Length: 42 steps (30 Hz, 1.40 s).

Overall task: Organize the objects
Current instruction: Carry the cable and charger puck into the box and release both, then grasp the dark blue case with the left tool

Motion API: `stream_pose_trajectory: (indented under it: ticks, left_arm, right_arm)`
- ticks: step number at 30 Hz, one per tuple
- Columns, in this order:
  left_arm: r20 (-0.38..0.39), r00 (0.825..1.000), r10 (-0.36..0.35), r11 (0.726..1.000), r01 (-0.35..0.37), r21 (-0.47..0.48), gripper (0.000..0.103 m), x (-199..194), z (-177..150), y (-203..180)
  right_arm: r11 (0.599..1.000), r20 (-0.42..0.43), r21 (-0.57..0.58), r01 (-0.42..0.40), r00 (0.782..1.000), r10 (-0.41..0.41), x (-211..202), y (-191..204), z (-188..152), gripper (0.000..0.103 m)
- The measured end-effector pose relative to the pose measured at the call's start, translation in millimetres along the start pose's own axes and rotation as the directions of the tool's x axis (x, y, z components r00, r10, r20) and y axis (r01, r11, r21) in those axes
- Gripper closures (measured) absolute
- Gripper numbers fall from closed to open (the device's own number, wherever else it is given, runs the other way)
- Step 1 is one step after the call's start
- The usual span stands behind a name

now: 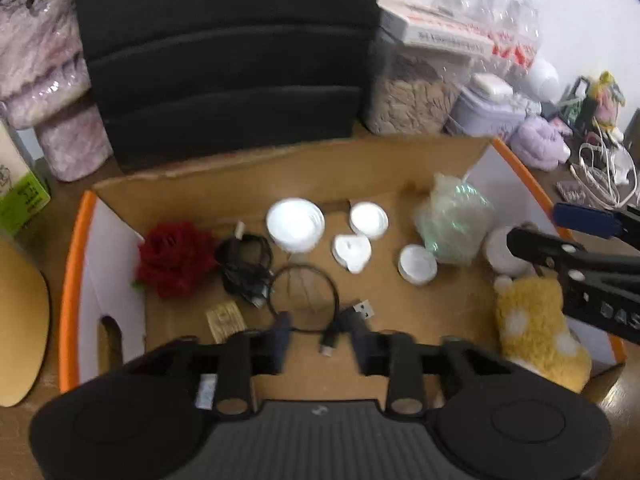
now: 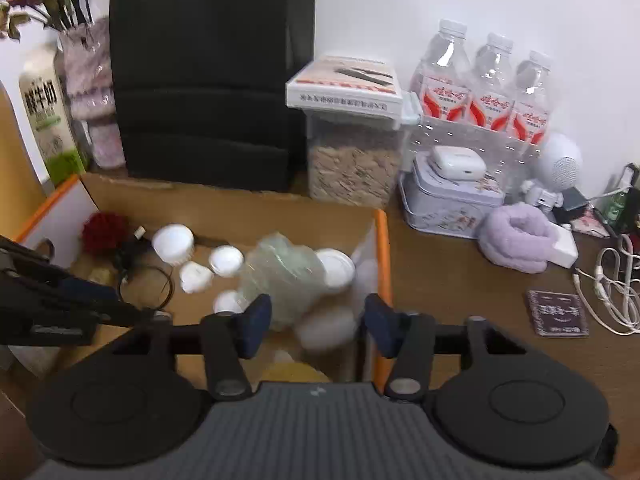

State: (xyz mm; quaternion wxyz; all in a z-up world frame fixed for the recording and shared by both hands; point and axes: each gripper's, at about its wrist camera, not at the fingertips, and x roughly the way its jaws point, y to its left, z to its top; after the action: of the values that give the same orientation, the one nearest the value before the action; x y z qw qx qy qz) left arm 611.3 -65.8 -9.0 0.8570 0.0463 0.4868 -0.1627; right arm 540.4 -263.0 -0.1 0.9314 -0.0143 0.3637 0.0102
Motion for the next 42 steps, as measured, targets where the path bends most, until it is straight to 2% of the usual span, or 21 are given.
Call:
stream_pose_trajectory:
  ticks: [2,6,8,10,13,15,16,17,21,25,28,30,32,35,36,38,40,42]
  left_arm:
    - [0.015,1.0,-0.026,1.0,0.026,-0.014,0.057,-12,-1,5]
    - [0.071,0.997,0.001,1.0,0.001,-0.025,0.052,-60,-15,4]
    - [0.096,0.992,-0.079,0.996,0.082,-0.022,0.048,-93,-31,-1]
    - [0.134,0.975,-0.179,0.984,0.179,0.009,0.038,-133,-58,-9]
    - [0.242,0.945,-0.222,0.975,0.216,0.049,0.024,-196,-115,-20]
    - [0.286,0.924,-0.252,0.967,0.234,0.097,0.019,-226,-154,-29]
    - [0.299,0.911,-0.285,0.958,0.257,0.131,0.017,-238,-175,-34]
    - [0.304,0.906,-0.296,0.954,0.267,0.133,0.017,-246,-194,-38]
    - [0.33,0.913,-0.242,0.97,0.221,0.101,0.017,-263,-272,-54]
    - [0.303,0.937,-0.172,0.985,0.168,0.041,0.017,-260,-341,-68]
    - [0.276,0.945,-0.178,0.983,0.185,-0.001,0.017,-250,-372,-71]
    - [0.249,0.953,-0.172,0.983,0.184,-0.023,0.017,-243,-378,-70]
    - [0.256,0.954,-0.154,0.986,0.165,-0.022,0.017,-246,-380,-66]
    - [0.314,0.937,-0.155,0.984,0.176,-0.039,0.017,-248,-371,-57]
    - [0.328,0.927,-0.183,0.978,0.206,-0.037,0.017,-243,-362,-53]
    - [0.336,0.918,-0.213,0.972,0.235,-0.026,0.019,-227,-337,-50]
    - [0.339,0.918,-0.205,0.97,0.237,-0.055,0.027,-205,-304,-44]
    - [0.332,0.924,-0.191,0.974,0.221,-0.055,0.03,-180,-269,-41]
  right_arm:
    - [1.0,0.055,0.011,-0.005,0.998,0.004,-13,-1,3,0.021]
    - [0.998,0.108,0.057,-0.035,0.994,0.029,-47,-11,7,0.02]
    - [0.994,0.124,0.061,-0.09,0.989,0.082,-77,-14,-1,0.017]
    - [0.989,0.155,0.042,-0.14,0.979,0.132,-114,-14,-21,0.012]
    - [0.979,0.191,-0.01,-0.205,0.96,0.203,-173,-10,-67,0.003]
    - [0.971,0.204,-0.027,-0.237,0.95,0.238,-204,-7,-99,0.0]
    - [0.97,0.19,-0.024,-0.24,0.952,0.241,-218,-5,-116,0.0]
    - [0.973,0.179,-0.007,-0.229,0.957,0.227,-229,-3,-132,0.0]
    - [0.978,0.181,0.045,-0.202,0.965,0.191,-267,10,-196,0.0]
    - [0.981,0.204,0.05,-0.189,0.963,0.175,-290,30,-246,0.0]
    - [0.994,0.155,0.045,-0.103,0.983,0.095,-289,50,-274,0.0]
    - [0.992,0.127,0.022,-0.126,0.984,0.122,-290,58,-285,0.0]
    - [0.988,0.118,-0.018,-0.155,0.981,0.156,-293,62,-288,0.0]
    - [0.99,0.125,-0.044,-0.135,0.982,0.14,-283,56,-280,0.0]
    - [0.992,0.126,-0.032,-0.122,0.984,0.125,-278,54,-275,0.0]
    - [0.99,0.152,-0.003,-0.144,0.978,0.143,-264,44,-257,0.0]
    - [0.981,0.184,0.026,-0.195,0.965,0.187,-246,35,-237,0.001]
    - [0.97,0.175,0.076,-0.23,0.961,0.214,-215,26,-213,0.006]
